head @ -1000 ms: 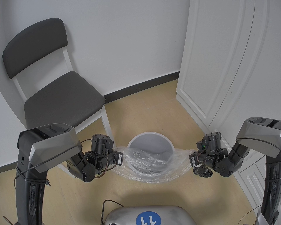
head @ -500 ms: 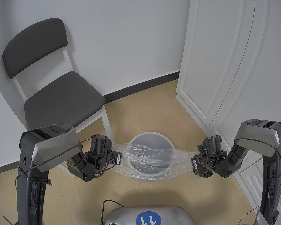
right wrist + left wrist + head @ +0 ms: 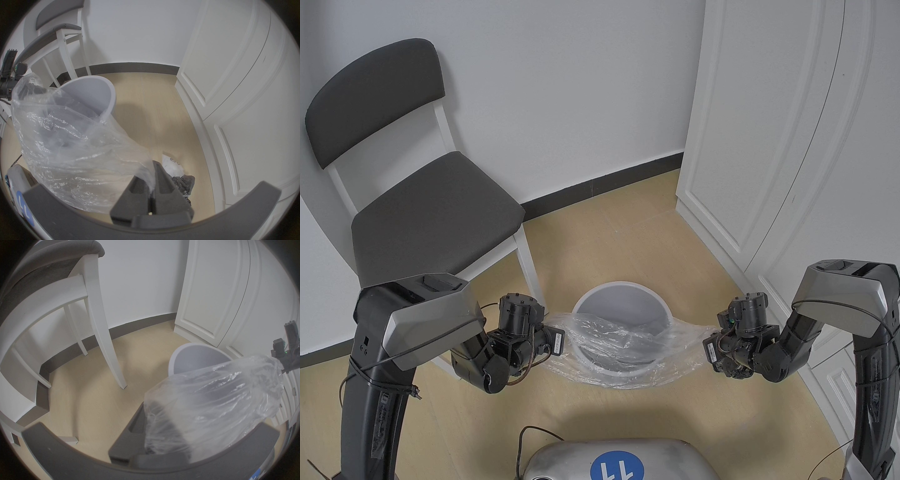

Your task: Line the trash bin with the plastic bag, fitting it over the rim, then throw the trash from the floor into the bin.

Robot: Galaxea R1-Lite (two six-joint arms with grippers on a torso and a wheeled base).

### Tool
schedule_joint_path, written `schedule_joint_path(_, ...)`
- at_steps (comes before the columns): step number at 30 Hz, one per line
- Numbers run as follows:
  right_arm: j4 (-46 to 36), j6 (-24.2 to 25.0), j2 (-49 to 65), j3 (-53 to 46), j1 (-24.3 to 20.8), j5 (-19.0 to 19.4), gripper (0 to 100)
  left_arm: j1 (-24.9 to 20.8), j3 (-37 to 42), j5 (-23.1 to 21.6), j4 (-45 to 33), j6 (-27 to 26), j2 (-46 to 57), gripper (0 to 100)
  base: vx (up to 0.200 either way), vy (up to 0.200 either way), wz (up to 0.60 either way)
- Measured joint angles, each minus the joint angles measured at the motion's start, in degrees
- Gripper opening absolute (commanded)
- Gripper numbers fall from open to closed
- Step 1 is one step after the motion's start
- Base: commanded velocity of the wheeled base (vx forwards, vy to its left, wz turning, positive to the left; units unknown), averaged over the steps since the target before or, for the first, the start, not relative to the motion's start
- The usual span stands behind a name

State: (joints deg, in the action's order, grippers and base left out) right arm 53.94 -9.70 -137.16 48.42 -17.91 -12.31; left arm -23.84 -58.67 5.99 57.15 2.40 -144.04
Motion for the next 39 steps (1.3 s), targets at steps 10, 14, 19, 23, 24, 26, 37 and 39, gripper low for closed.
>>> schedule_joint_path(10,0.20,-0.34,1.35,-2.43,-0.34,0.57,100,-0.74,1.60,-0.29,0.07,0.49,3.08,0,0.000,0.000,0.00)
schedule_joint_path(14,0.20,-0.41,2.47,-3.58,-0.34,1.87,100,-0.82,1.71,-0.30,0.05,0.46,3.52,0,0.000,0.000,0.00)
schedule_joint_path(19,0.22,-0.55,3.56,-4.38,1.02,7.72,100,-0.85,1.71,-0.29,0.05,0.46,3.66,0,0.000,0.000,0.00)
schedule_joint_path(23,0.17,-2.00,4.46,-5.71,2.97,14.82,100,-0.85,1.67,-0.29,0.05,0.46,3.66,0,0.000,0.000,0.00)
schedule_joint_path(24,0.17,-2.34,4.63,-6.00,3.56,16.69,100,-0.85,1.65,-0.29,0.05,0.49,3.66,0,0.000,0.000,0.00)
schedule_joint_path(26,0.17,-3.18,4.94,-6.56,4.96,21.18,100,-0.85,1.65,-0.27,0.05,0.46,3.66,0,0.000,0.000,0.00)
schedule_joint_path(37,3.67,-2.08,6.73,-8.85,11.33,41.18,100,-0.73,1.54,-0.24,-0.02,0.44,3.61,0,0.000,0.000,0.00)
schedule_joint_path(39,4.79,0.00,7.80,-9.47,10.89,41.13,100,-0.74,1.49,-0.20,-0.02,0.44,3.55,0,0.000,0.000,0.00)
